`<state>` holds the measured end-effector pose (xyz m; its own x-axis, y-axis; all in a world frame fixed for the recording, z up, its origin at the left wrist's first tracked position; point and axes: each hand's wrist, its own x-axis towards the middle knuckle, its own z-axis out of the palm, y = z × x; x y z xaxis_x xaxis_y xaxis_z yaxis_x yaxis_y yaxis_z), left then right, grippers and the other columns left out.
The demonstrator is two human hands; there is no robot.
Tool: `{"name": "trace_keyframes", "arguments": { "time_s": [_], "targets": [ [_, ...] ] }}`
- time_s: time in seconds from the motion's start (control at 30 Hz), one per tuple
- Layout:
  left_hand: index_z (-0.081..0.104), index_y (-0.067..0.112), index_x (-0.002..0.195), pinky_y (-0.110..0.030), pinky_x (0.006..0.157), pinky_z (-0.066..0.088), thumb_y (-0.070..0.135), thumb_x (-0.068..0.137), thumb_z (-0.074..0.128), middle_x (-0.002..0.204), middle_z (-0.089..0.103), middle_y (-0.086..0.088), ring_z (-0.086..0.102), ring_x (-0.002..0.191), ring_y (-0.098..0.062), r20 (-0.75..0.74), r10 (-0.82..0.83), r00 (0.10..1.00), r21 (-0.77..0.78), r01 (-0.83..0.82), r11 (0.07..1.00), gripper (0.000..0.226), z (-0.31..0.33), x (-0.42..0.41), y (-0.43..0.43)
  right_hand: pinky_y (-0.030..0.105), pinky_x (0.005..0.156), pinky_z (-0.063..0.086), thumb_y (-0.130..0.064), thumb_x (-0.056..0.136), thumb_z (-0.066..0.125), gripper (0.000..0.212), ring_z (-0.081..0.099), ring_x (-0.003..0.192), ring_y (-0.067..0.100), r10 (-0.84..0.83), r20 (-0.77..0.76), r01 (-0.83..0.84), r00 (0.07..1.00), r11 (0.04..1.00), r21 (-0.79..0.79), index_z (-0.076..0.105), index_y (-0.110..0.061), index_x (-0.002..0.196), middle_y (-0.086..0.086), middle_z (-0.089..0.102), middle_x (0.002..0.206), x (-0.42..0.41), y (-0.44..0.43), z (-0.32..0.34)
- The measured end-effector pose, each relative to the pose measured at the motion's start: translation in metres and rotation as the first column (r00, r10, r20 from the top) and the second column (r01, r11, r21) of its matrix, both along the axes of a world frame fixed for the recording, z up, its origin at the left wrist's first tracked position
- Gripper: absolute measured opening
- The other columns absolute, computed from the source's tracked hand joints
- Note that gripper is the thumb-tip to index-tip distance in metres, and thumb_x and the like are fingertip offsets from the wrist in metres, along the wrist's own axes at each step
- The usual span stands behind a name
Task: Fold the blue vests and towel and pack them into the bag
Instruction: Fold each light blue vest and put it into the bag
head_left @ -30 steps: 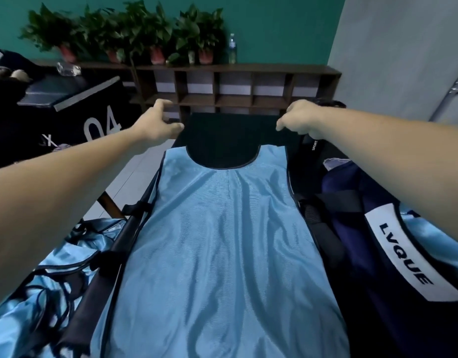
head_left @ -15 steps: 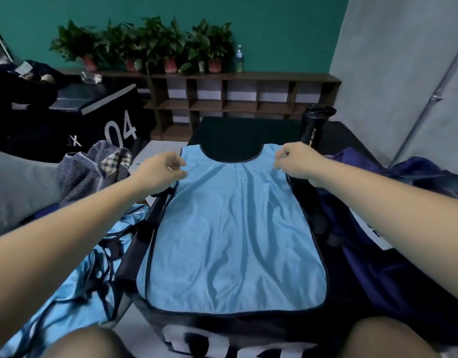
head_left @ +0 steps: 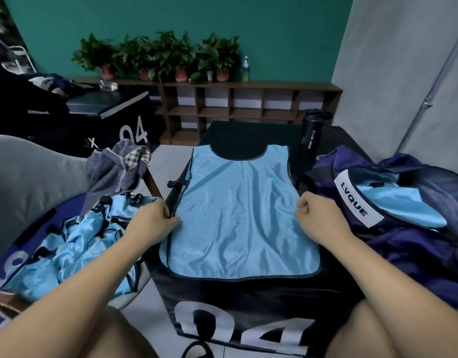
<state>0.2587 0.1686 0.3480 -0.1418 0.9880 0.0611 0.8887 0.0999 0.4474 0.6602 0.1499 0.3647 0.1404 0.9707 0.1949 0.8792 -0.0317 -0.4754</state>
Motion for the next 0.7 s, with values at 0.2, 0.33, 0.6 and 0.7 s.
{"name": "trace_keyframes", "arguments": {
  "time_s": [0.2, 0.33, 0.6, 0.7],
  "targets": [
    [0.070, 0.007, 0.086, -0.035, 0.059, 0.045, 0.047, 0.087, 0.079, 0.075, 0.071, -0.008, 0.065, 0.073, -0.022, -0.070, 0.030, 0.997, -0.138, -0.040, 0.990, 0.041, -0.011, -0.016, -0.011, 0.045, 0.079, 0.053, -0.036, 0.094, 0.062, 0.024, 0.065, 0.097, 0.039, -0.074, 0.261, 0.100, 0.963, 0.991, -0.089, 0.051, -0.017, 0.103, 0.011, 0.067, 0.101, 0.021, -0.017, -0.009],
    [0.068, 0.009, 0.073, -0.032, 0.054, 0.038, 0.041, 0.089, 0.076, 0.070, 0.070, -0.015, 0.059, 0.062, -0.023, -0.087, 0.000, 0.996, -0.137, -0.012, 0.991, 0.037, -0.012, -0.010, -0.012, 0.043, 0.084, 0.053, -0.041, 0.092, 0.062, 0.028, 0.065, 0.105, 0.037, -0.073, 0.237, 0.128, 0.969, 0.966, -0.226, 0.056, -0.017, 0.106, 0.011, 0.066, 0.109, 0.028, -0.022, -0.013],
    [0.078, 0.004, 0.077, -0.038, 0.063, 0.052, 0.038, 0.085, 0.082, 0.075, 0.074, -0.015, 0.071, 0.078, -0.032, 0.025, 0.088, 0.996, -0.111, -0.084, 0.990, 0.035, -0.007, -0.028, -0.008, 0.045, 0.084, 0.057, -0.038, 0.084, 0.070, 0.019, 0.064, 0.088, 0.025, -0.031, 0.104, 0.059, 0.994, 0.957, -0.283, 0.056, -0.026, 0.084, -0.003, 0.068, 0.090, 0.036, -0.022, -0.014],
    [0.077, 0.003, 0.079, -0.034, 0.062, 0.048, 0.038, 0.087, 0.082, 0.075, 0.073, -0.015, 0.066, 0.072, -0.028, -0.002, 0.105, 0.994, -0.132, -0.104, 0.986, 0.036, -0.010, -0.035, -0.006, 0.041, 0.086, 0.056, -0.032, 0.088, 0.071, 0.015, 0.064, 0.090, 0.023, -0.010, 0.082, 0.034, 0.997, 0.956, -0.291, 0.059, -0.025, 0.083, -0.005, 0.069, 0.088, 0.034, -0.022, -0.012]
  ]
}}
